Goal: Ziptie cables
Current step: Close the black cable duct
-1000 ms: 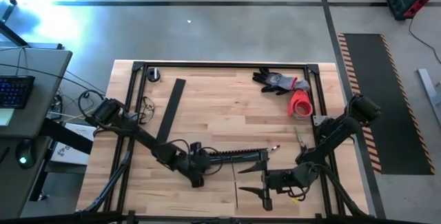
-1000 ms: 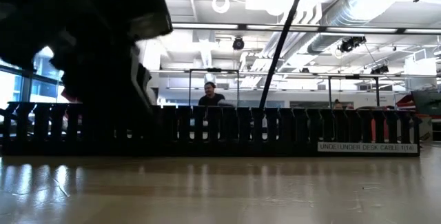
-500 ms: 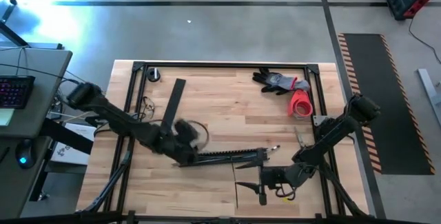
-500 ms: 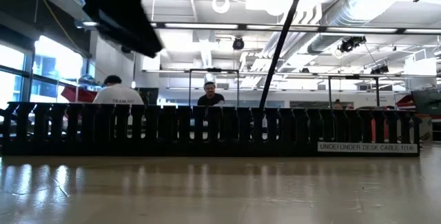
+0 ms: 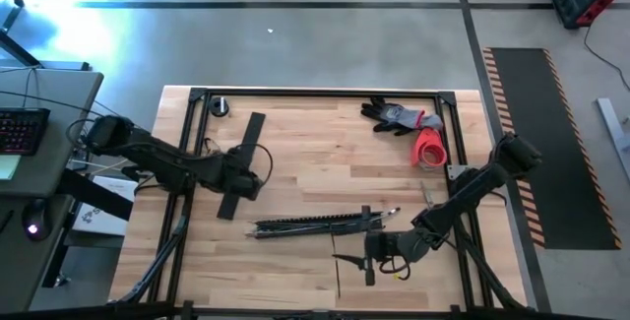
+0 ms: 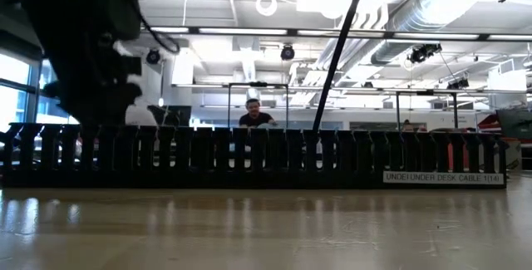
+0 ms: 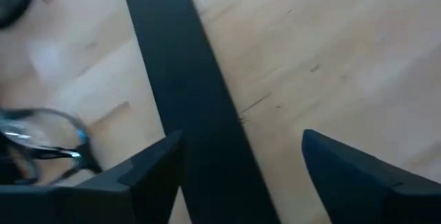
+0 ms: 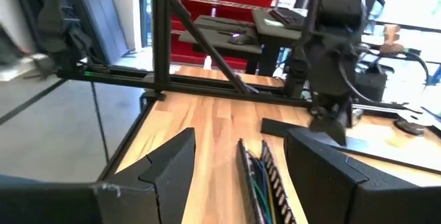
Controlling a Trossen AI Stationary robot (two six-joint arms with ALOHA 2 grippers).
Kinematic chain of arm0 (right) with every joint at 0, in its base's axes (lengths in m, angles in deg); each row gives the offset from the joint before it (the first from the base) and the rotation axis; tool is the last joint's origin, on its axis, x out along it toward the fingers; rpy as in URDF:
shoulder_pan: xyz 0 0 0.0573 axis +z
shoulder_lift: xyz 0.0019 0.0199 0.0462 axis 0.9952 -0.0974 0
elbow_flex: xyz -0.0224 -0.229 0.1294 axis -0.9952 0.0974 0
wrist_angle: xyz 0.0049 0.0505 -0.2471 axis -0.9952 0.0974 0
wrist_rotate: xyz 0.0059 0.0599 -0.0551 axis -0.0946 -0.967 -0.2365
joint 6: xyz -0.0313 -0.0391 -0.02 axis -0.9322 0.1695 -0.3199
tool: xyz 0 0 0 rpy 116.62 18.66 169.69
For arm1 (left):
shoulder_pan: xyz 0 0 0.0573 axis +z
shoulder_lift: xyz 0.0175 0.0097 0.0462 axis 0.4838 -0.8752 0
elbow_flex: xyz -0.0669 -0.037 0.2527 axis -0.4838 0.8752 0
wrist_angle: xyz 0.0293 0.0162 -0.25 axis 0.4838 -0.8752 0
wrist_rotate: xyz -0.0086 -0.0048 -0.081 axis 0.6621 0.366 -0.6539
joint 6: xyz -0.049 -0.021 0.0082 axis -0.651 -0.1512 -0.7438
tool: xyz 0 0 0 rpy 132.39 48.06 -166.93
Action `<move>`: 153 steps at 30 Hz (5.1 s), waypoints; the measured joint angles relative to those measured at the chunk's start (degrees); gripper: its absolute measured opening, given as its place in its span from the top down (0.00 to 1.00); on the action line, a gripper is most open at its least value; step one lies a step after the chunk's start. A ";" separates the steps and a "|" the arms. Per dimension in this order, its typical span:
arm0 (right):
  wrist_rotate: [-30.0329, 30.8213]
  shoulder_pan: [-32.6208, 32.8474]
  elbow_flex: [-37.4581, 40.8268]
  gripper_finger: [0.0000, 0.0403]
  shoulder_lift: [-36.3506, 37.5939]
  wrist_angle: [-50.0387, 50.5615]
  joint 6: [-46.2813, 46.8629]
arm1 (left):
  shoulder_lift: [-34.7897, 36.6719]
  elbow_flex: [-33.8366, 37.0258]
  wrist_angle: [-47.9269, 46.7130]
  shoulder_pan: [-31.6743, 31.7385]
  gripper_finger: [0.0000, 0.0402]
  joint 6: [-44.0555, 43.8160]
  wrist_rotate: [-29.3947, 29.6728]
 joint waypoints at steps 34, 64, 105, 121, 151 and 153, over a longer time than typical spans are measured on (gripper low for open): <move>-1.62 -0.24 0.00 0.49 -0.13 -1.72 -0.28 | -0.04 20.58 46.79 5.64 0.49 8.84 1.68; -2.21 -4.50 0.00 0.49 3.56 8.22 4.48 | -9.78 10.45 54.89 1.49 0.61 29.38 -9.81; -45.12 -42.47 9.89 0.24 -2.74 3.88 -10.48 | -1.43 1.50 49.24 -10.12 0.66 40.23 6.75; -49.90 -47.21 4.02 0.15 -21.58 0.54 -17.91 | -1.38 6.54 52.96 -11.08 0.66 30.49 8.44; -42.85 -44.99 3.88 0.48 -28.33 -4.95 -6.31 | -0.44 5.13 55.65 -13.48 0.66 31.98 8.20; -41.48 -44.55 4.03 0.48 -27.14 -4.33 -5.36 | 0.62 3.87 55.34 -14.21 0.66 33.16 6.79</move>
